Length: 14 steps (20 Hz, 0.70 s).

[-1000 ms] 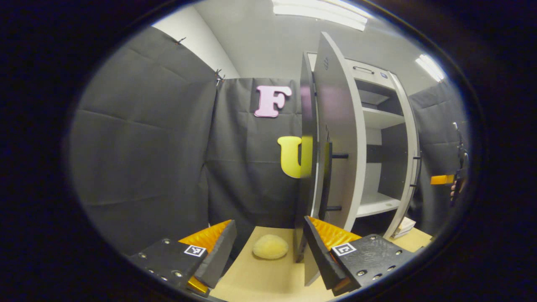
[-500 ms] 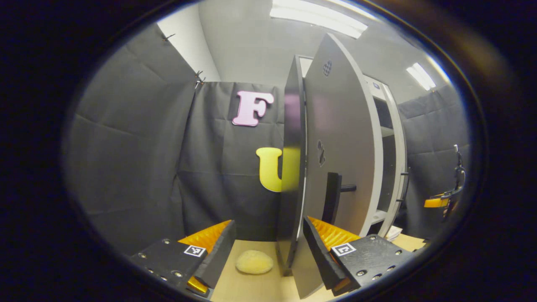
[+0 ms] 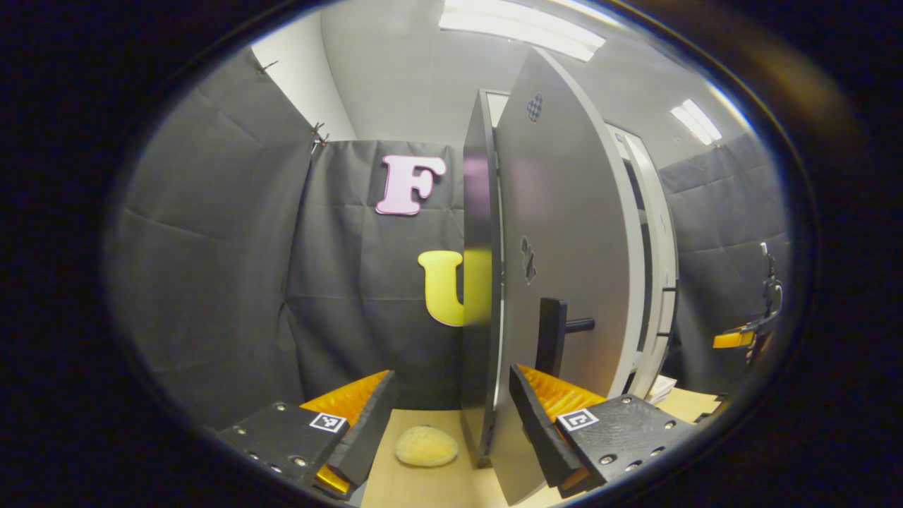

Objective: Grasp the bottle in the cabinet with the left hand and place it on the coaster, then close the right door with the right hand and the left door with the left hand.

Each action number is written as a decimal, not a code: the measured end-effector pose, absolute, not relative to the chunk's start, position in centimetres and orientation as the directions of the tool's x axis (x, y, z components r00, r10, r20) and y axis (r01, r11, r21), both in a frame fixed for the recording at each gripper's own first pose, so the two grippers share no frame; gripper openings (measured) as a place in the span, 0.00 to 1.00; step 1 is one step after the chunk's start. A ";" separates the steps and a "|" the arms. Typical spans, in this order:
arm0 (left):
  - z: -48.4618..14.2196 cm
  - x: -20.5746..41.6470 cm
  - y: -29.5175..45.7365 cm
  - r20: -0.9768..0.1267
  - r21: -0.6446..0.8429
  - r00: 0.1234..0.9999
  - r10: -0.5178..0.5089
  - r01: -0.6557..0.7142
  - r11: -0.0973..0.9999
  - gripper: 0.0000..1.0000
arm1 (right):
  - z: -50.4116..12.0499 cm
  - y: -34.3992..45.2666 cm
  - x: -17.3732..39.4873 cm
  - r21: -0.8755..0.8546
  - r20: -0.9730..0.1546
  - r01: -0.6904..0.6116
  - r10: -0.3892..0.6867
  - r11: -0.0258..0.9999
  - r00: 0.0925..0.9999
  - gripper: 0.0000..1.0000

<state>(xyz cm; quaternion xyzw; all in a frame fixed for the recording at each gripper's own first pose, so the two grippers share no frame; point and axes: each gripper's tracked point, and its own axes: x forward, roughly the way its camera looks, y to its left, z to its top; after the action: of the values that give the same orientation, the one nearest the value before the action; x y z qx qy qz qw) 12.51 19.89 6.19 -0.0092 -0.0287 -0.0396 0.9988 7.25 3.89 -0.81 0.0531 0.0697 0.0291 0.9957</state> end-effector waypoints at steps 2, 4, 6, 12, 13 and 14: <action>6.4 12.7 19.9 0.057 -0.011 0.995 -0.084 0.085 0.996 0.93 | -0.9 3.9 7.1 0.108 -0.132 -0.049 0.063 0.993 0.989 0.98; 6.3 12.7 19.7 0.053 -0.003 0.995 -0.081 0.082 0.997 0.93 | -1.5 4.0 7.2 0.111 -0.146 -0.049 0.065 0.993 0.987 0.98; 6.3 12.7 19.7 0.053 -0.006 0.996 -0.071 0.071 0.997 0.92 | -2.2 4.4 7.0 0.121 -0.170 -0.056 0.076 0.991 0.983 0.98; 6.4 12.8 18.1 0.057 -0.046 0.993 -0.103 0.106 0.993 0.92 | -2.1 5.0 6.6 0.109 -0.152 -0.075 0.091 0.991 0.984 0.98; 6.3 12.9 17.5 0.058 -0.044 0.992 -0.115 0.117 0.992 0.93 | -2.1 5.1 6.5 0.109 -0.150 -0.076 0.092 0.991 0.984 0.98; 6.3 13.1 17.1 0.063 -0.040 0.990 -0.123 0.126 0.991 0.93 | -2.0 5.1 6.5 0.112 -0.148 -0.076 0.092 0.991 0.985 0.97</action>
<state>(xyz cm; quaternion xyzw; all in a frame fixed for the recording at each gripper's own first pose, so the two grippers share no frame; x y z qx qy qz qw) 13.05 17.11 6.28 -0.0217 -0.0300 -0.0624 0.9974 6.49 5.14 -1.98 0.0529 0.0768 0.0424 0.9947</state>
